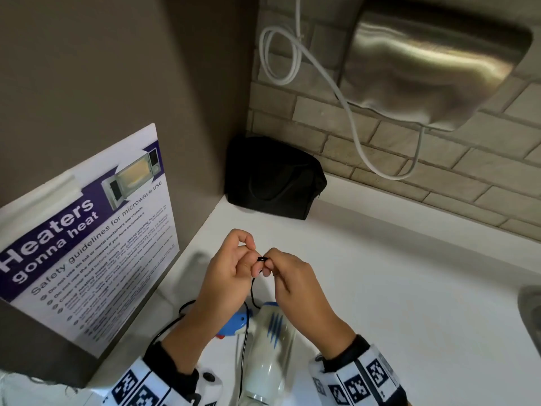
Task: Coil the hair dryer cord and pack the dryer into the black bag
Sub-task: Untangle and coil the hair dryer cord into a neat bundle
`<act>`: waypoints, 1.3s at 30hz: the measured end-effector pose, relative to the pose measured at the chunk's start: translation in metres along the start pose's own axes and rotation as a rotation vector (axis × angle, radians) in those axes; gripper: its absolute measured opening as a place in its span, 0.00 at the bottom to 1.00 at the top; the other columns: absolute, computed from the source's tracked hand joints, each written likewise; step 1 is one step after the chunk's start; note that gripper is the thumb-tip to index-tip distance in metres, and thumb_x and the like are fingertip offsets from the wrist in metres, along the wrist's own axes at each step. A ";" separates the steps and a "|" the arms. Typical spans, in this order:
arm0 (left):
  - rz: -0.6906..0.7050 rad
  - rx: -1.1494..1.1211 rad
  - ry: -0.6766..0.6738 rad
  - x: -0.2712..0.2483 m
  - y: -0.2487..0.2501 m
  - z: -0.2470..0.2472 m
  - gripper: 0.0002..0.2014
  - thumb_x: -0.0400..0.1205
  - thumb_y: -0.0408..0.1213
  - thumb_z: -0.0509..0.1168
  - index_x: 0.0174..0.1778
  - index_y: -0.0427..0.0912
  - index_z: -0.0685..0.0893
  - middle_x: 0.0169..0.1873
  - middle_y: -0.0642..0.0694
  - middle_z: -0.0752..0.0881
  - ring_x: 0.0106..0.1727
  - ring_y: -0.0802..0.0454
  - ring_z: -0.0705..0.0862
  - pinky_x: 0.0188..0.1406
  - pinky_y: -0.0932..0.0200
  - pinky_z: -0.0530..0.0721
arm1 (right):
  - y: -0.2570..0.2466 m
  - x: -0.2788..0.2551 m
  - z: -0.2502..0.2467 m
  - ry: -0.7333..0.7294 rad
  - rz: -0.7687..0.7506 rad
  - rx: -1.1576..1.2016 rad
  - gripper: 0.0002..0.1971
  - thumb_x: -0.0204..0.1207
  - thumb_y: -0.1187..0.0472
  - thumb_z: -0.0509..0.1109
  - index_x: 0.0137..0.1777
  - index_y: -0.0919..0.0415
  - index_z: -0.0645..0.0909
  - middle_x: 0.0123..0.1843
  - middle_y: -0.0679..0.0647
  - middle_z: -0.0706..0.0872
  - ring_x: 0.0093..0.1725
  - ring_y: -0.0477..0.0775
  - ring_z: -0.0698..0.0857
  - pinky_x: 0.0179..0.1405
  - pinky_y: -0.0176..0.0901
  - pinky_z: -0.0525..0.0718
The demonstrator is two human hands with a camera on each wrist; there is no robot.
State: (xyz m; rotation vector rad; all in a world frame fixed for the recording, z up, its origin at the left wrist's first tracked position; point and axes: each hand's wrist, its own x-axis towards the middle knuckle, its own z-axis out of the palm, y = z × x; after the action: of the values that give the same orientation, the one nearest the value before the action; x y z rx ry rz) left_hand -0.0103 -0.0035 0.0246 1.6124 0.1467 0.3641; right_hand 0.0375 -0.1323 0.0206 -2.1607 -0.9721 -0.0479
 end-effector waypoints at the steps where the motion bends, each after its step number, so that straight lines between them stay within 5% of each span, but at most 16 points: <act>1: -0.015 -0.021 0.014 0.000 0.001 -0.002 0.17 0.82 0.16 0.49 0.43 0.45 0.70 0.19 0.56 0.76 0.27 0.62 0.78 0.37 0.75 0.75 | -0.001 0.001 0.000 -0.018 -0.002 -0.004 0.11 0.72 0.72 0.53 0.42 0.62 0.76 0.36 0.45 0.80 0.35 0.46 0.75 0.37 0.36 0.75; 6: 0.005 -0.073 0.038 0.004 0.001 -0.014 0.20 0.84 0.22 0.51 0.38 0.54 0.72 0.19 0.55 0.76 0.27 0.62 0.72 0.34 0.73 0.72 | 0.002 0.006 -0.006 -0.062 -0.026 -0.132 0.11 0.67 0.73 0.55 0.42 0.57 0.73 0.32 0.44 0.73 0.30 0.48 0.68 0.30 0.40 0.68; 11: 0.013 -0.223 0.182 0.010 0.018 -0.037 0.19 0.83 0.15 0.48 0.39 0.44 0.71 0.19 0.57 0.72 0.25 0.63 0.72 0.41 0.63 0.71 | 0.038 -0.001 -0.021 -0.075 0.123 -0.270 0.13 0.68 0.73 0.58 0.39 0.51 0.68 0.26 0.43 0.68 0.27 0.50 0.68 0.25 0.42 0.64; 16: 0.037 -0.263 0.216 0.012 0.021 -0.049 0.19 0.83 0.15 0.48 0.38 0.44 0.71 0.26 0.46 0.65 0.24 0.62 0.71 0.33 0.75 0.73 | 0.074 -0.014 -0.028 -0.113 0.310 -0.352 0.13 0.69 0.74 0.57 0.40 0.52 0.68 0.21 0.46 0.66 0.23 0.53 0.66 0.23 0.45 0.64; 20: 0.044 -0.288 0.232 0.015 0.015 -0.052 0.19 0.84 0.20 0.50 0.38 0.49 0.73 0.22 0.53 0.71 0.25 0.62 0.71 0.33 0.74 0.72 | 0.089 -0.018 -0.028 -0.124 0.382 -0.372 0.13 0.75 0.72 0.56 0.39 0.51 0.66 0.21 0.47 0.67 0.21 0.47 0.65 0.21 0.43 0.62; 24: 0.056 -0.331 0.244 0.016 0.012 -0.055 0.09 0.75 0.30 0.53 0.37 0.50 0.73 0.21 0.59 0.73 0.25 0.61 0.71 0.32 0.74 0.72 | 0.102 -0.021 -0.029 -0.107 0.412 -0.387 0.14 0.75 0.73 0.55 0.38 0.52 0.65 0.21 0.47 0.67 0.21 0.48 0.64 0.21 0.43 0.60; 29: 0.014 -0.313 0.241 0.018 0.007 -0.054 0.21 0.83 0.15 0.48 0.40 0.48 0.72 0.18 0.59 0.74 0.26 0.63 0.74 0.35 0.73 0.73 | 0.122 -0.023 -0.030 -0.041 0.506 -0.350 0.12 0.74 0.76 0.54 0.38 0.57 0.68 0.22 0.47 0.70 0.24 0.55 0.69 0.22 0.43 0.63; 34: 0.033 -0.075 0.067 0.018 -0.009 -0.061 0.20 0.84 0.22 0.55 0.39 0.54 0.79 0.28 0.58 0.85 0.36 0.60 0.80 0.43 0.71 0.78 | 0.138 -0.028 -0.042 0.001 0.670 -0.216 0.16 0.75 0.75 0.53 0.34 0.56 0.74 0.30 0.50 0.77 0.31 0.60 0.77 0.23 0.39 0.69; 37: 0.050 0.296 -0.042 0.023 -0.031 -0.078 0.20 0.79 0.32 0.55 0.36 0.61 0.86 0.42 0.62 0.88 0.43 0.39 0.85 0.44 0.47 0.84 | 0.151 -0.034 -0.056 0.079 0.753 -0.146 0.21 0.74 0.71 0.52 0.31 0.50 0.80 0.32 0.59 0.79 0.24 0.60 0.77 0.22 0.35 0.71; 39: 0.096 0.492 -0.061 0.025 -0.044 -0.085 0.23 0.78 0.31 0.54 0.38 0.66 0.87 0.44 0.61 0.89 0.41 0.37 0.86 0.44 0.39 0.85 | 0.153 -0.039 -0.065 0.127 0.777 -0.155 0.22 0.75 0.71 0.54 0.29 0.48 0.81 0.28 0.60 0.81 0.26 0.58 0.75 0.27 0.39 0.69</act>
State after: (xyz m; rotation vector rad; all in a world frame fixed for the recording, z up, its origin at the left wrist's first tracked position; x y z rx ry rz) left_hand -0.0088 0.0880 -0.0125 2.1203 0.1177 0.3699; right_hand 0.1267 -0.2650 -0.0401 -2.5016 -0.0149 0.1170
